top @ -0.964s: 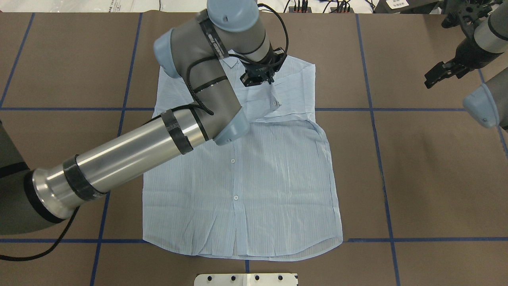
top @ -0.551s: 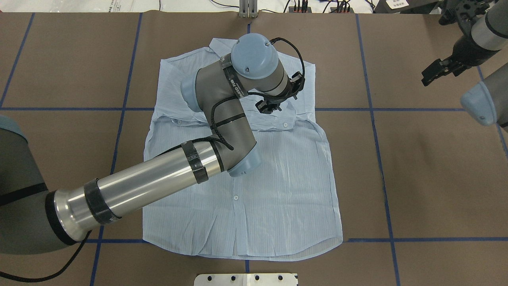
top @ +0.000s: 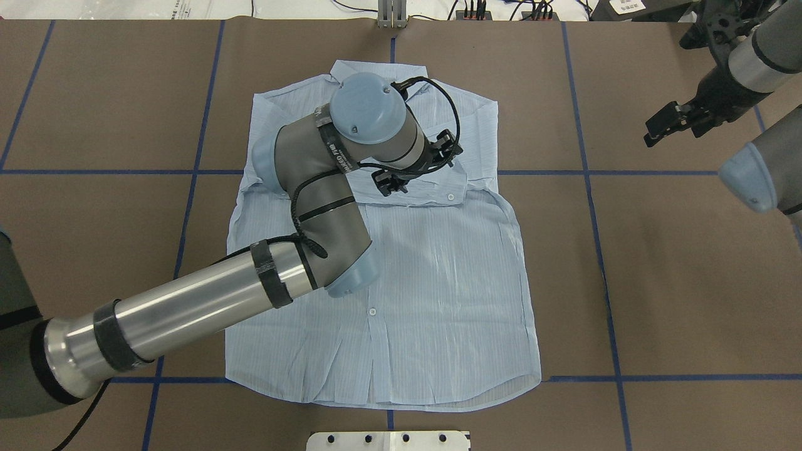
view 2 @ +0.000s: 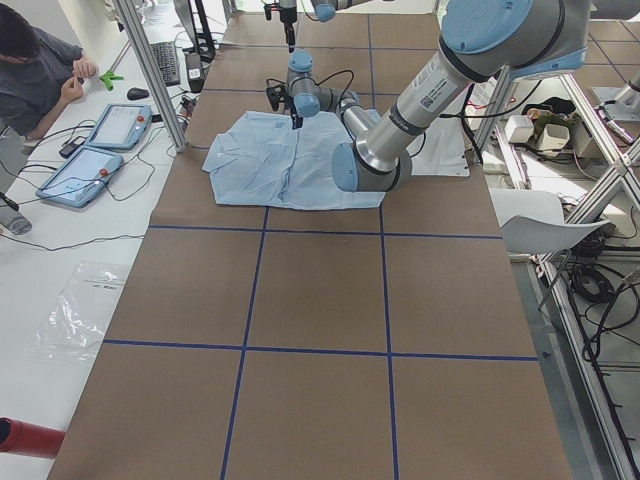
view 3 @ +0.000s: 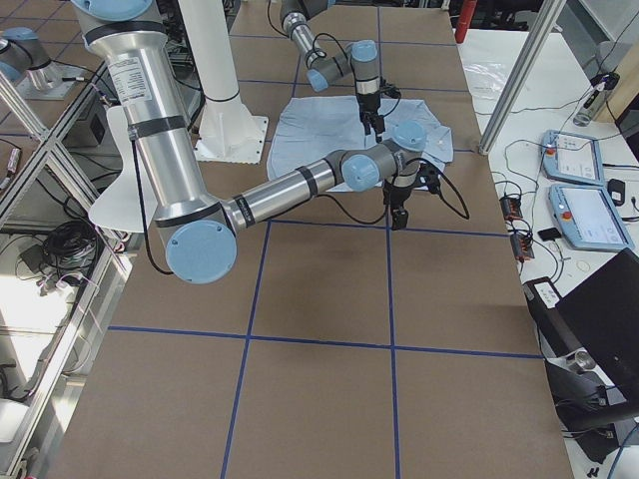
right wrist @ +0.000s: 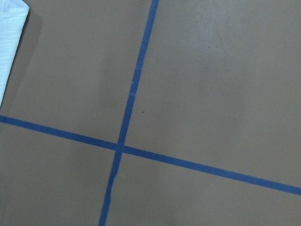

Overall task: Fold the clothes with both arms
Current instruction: 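Release the sleeve and move both grippers to the hem corners nearest the robot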

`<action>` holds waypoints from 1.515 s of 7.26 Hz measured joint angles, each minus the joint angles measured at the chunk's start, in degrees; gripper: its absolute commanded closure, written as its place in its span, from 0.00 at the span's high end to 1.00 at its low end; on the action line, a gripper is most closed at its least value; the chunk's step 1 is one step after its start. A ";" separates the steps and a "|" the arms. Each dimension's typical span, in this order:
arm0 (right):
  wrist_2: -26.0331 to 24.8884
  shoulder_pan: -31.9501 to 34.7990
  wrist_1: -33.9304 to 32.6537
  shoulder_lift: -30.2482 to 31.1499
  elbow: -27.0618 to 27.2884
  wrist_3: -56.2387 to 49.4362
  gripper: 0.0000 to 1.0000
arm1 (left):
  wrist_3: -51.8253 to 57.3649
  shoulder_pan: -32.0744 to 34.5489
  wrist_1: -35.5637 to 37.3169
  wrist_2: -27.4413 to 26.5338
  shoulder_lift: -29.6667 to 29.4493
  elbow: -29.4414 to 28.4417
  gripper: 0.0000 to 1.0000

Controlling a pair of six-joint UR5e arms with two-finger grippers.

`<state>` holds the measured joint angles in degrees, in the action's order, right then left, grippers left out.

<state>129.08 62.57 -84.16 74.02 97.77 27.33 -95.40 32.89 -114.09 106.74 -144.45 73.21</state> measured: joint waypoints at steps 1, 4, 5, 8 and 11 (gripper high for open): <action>-3.14 -4.04 4.86 1.95 1.77 6.75 1.00 | 4.04 0.09 4.38 0.19 5.07 7.90 0.99; -17.94 -20.97 13.19 8.91 11.16 27.12 1.00 | 15.72 0.54 15.57 0.25 18.10 27.49 0.99; -24.22 -28.31 13.52 11.30 15.33 33.60 1.00 | 17.73 0.63 17.39 0.16 20.95 31.12 0.99; -39.69 -48.02 13.30 14.20 21.38 48.69 0.99 | 19.23 0.73 18.51 -0.03 26.32 36.65 0.99; -40.79 -52.93 12.44 15.86 22.18 52.29 0.84 | 19.21 0.69 18.55 0.01 27.10 37.98 0.99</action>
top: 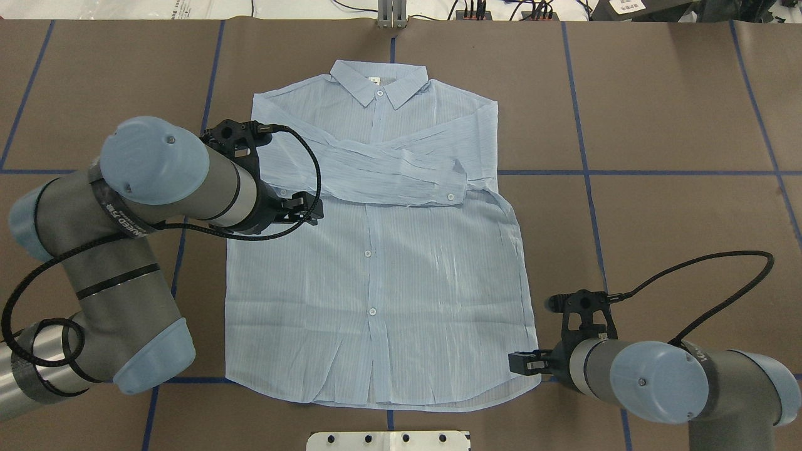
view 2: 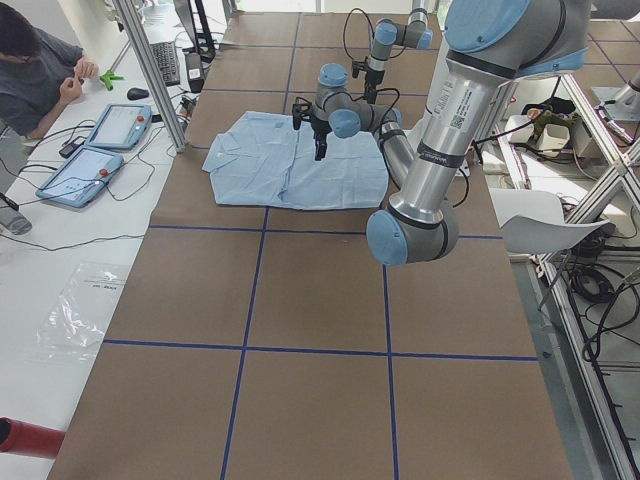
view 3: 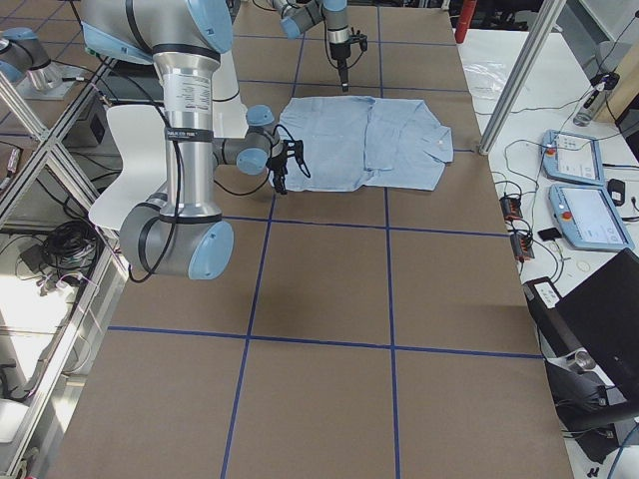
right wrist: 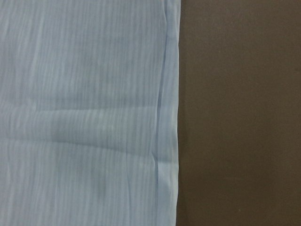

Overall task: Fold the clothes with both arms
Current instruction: 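Release the sleeve and move both grippers to the hem corners nearest the robot, then grasp both hem corners with the left and right grippers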

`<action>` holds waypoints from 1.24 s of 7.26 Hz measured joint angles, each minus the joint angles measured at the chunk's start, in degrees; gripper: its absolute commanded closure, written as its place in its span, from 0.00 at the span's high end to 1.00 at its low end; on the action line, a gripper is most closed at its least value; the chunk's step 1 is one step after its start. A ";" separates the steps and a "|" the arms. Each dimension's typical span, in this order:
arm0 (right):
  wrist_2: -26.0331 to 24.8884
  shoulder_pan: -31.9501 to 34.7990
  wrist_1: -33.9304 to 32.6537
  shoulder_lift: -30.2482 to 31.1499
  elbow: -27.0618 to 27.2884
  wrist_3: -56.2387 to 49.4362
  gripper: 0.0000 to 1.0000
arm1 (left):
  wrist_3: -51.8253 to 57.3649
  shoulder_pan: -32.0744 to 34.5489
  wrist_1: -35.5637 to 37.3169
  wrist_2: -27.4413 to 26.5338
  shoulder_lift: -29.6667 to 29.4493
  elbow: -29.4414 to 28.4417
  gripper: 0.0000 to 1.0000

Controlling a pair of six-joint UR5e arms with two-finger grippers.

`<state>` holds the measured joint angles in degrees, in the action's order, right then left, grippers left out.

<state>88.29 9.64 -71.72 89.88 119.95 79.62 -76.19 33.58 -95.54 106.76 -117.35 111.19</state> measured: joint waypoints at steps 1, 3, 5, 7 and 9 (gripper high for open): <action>0.54 -0.24 -0.97 0.14 0.15 0.12 0.72 | -0.01 -0.03 0.00 0.02 0.02 0.15 0.99; 1.47 -0.51 -2.62 -0.24 0.29 0.18 0.66 | -0.01 -0.04 0.00 0.03 0.02 0.24 0.99; 2.66 -0.63 -2.87 -0.61 0.17 0.18 0.57 | -0.07 -0.08 0.00 -0.03 0.04 0.25 0.99; 4.27 -0.70 -2.90 -0.81 -0.12 0.18 0.54 | -0.09 -0.09 0.00 -0.05 0.04 0.25 0.99; 5.16 -0.84 -2.90 -1.01 -0.35 0.18 0.19 | -0.10 -0.09 0.00 -0.11 -0.01 0.25 0.99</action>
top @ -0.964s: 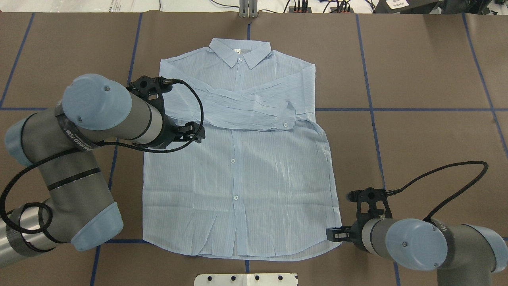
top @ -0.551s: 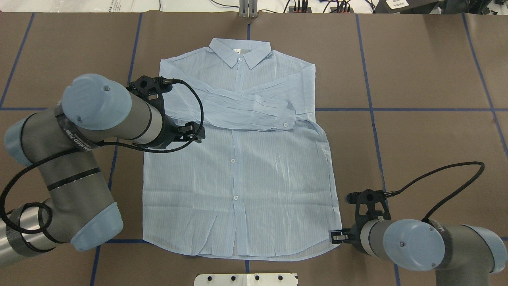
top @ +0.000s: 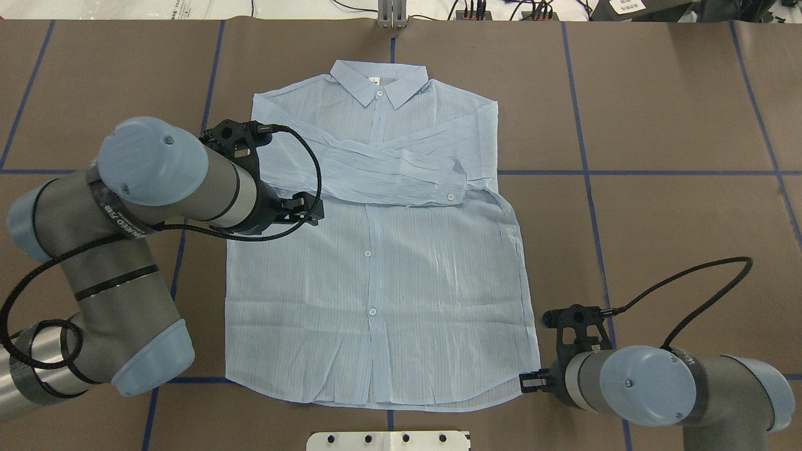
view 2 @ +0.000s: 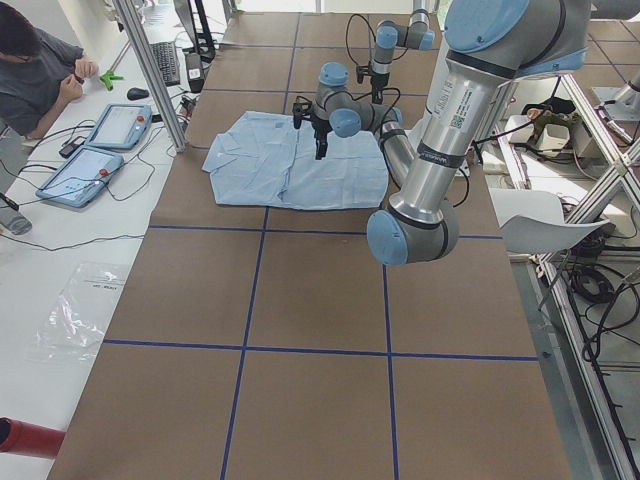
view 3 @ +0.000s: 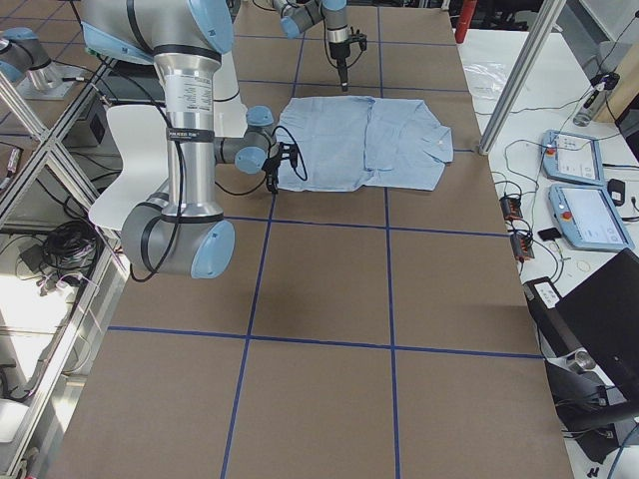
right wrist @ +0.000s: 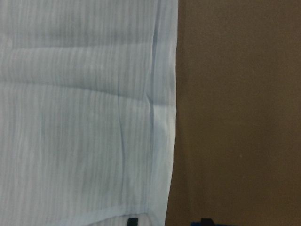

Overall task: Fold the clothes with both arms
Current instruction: 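Grasp both hem corners with the left and right grippers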

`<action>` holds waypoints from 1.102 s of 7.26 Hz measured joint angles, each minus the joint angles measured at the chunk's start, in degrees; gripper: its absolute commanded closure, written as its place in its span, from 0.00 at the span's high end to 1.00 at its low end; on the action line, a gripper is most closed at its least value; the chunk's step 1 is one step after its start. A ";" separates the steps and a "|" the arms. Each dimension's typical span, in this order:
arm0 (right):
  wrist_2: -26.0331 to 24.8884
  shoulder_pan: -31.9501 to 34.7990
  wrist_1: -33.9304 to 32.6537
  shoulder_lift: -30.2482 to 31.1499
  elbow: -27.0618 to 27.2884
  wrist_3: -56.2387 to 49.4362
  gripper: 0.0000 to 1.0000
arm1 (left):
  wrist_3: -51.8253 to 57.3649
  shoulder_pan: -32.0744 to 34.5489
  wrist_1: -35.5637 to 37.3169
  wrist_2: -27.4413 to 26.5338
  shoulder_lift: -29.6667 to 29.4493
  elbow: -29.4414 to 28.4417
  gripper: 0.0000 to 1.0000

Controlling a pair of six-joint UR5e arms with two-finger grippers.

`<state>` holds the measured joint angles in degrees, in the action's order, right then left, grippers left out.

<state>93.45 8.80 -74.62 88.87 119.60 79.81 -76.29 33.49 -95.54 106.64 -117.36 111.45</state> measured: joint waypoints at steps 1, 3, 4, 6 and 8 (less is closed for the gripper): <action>0.46 -0.03 -0.02 -0.12 -0.04 -0.02 0.12 | -0.02 0.00 0.00 -0.02 0.01 0.00 0.99; 0.77 0.07 -0.20 -0.23 0.04 -0.08 0.02 | -0.08 0.00 0.00 -0.03 0.06 -0.05 0.99; 0.78 0.25 -0.24 -0.26 0.15 -0.08 0.00 | -0.09 0.00 -0.02 -0.03 0.08 -0.10 0.99; 0.76 1.09 -0.21 -0.69 0.68 -0.03 0.00 | -0.13 -0.18 -0.11 -0.11 0.44 -0.38 0.99; 0.53 1.99 -0.16 -2.43 1.53 0.02 0.00 | -1.67 -1.16 -1.72 -0.42 4.38 0.71 0.99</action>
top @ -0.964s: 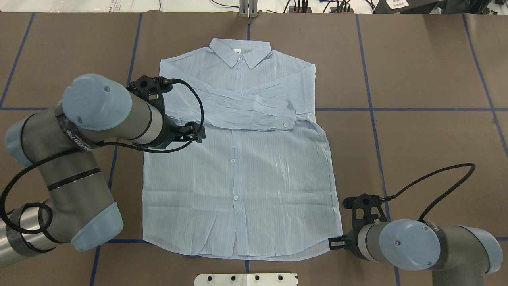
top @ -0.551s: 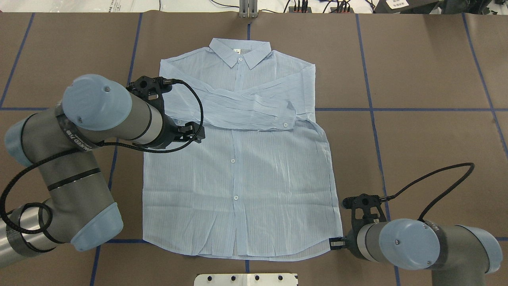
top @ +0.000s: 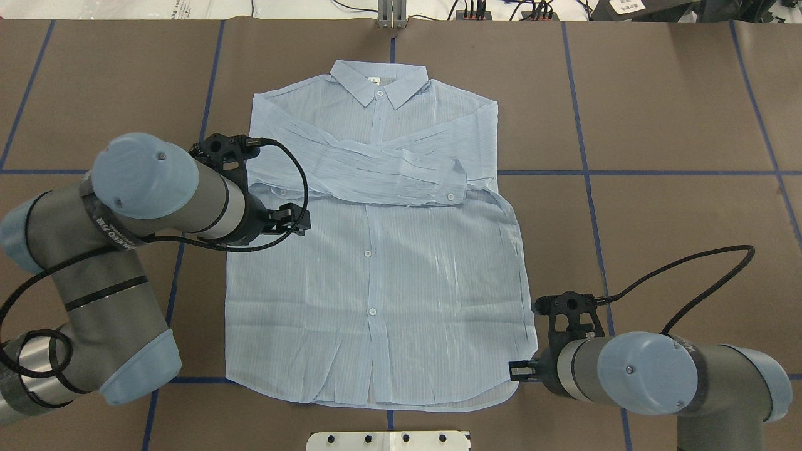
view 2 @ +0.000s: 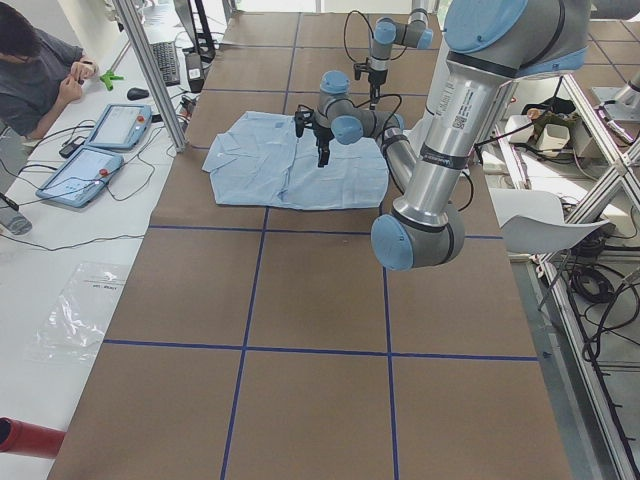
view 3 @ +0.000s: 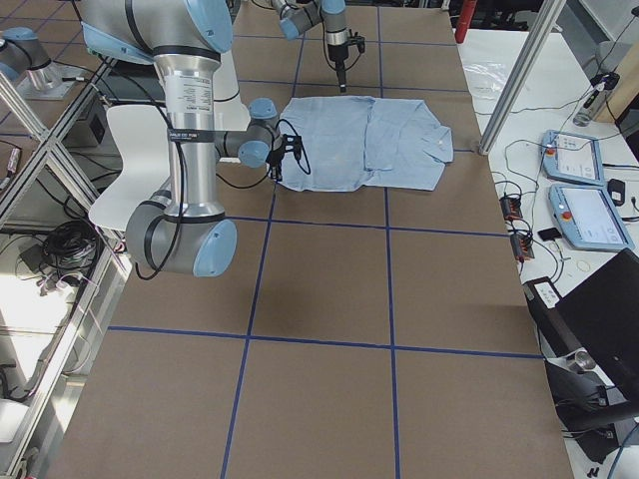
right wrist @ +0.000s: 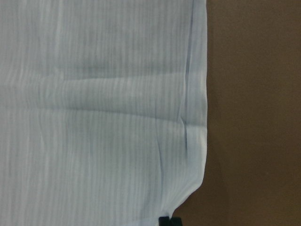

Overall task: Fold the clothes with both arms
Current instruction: 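Grasp both hem corners with the left and right grippers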

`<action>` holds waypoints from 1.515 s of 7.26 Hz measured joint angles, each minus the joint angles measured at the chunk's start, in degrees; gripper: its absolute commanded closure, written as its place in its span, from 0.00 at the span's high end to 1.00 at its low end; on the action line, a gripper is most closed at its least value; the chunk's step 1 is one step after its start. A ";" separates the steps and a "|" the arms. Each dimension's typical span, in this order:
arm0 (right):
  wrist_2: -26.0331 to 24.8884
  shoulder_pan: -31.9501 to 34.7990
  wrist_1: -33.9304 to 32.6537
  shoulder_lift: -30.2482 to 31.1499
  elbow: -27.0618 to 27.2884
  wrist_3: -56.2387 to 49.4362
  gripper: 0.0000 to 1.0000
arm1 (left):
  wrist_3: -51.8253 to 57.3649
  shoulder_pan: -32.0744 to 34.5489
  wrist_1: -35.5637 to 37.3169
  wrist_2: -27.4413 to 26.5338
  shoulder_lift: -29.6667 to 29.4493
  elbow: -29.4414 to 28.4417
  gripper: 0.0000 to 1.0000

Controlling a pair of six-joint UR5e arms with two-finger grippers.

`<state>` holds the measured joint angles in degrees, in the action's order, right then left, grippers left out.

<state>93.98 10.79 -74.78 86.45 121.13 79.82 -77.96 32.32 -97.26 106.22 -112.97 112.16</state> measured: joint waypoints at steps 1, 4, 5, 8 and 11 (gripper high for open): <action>-0.40 0.17 0.06 -0.39 0.17 0.04 0.00 | -2.30 -1.64 -1.86 -0.96 3.06 1.37 0.99; -0.68 0.96 0.16 -2.00 0.28 0.07 0.00 | -11.96 -11.04 -4.60 -5.91 13.48 7.69 0.97; -0.71 1.15 0.16 -2.21 0.24 0.07 0.00 | -14.89 -14.25 -4.76 -7.88 15.38 8.15 0.97; -0.67 1.32 0.16 -2.45 0.17 0.07 0.00 | -17.96 -18.11 -5.10 -10.76 17.52 7.43 0.85; -0.57 1.48 0.16 -2.66 0.16 0.07 0.00 | -18.20 -19.08 -5.19 -10.95 17.28 5.09 0.74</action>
<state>93.41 12.28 -74.62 83.78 121.29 79.89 -96.16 13.25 -102.45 95.27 -95.69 117.24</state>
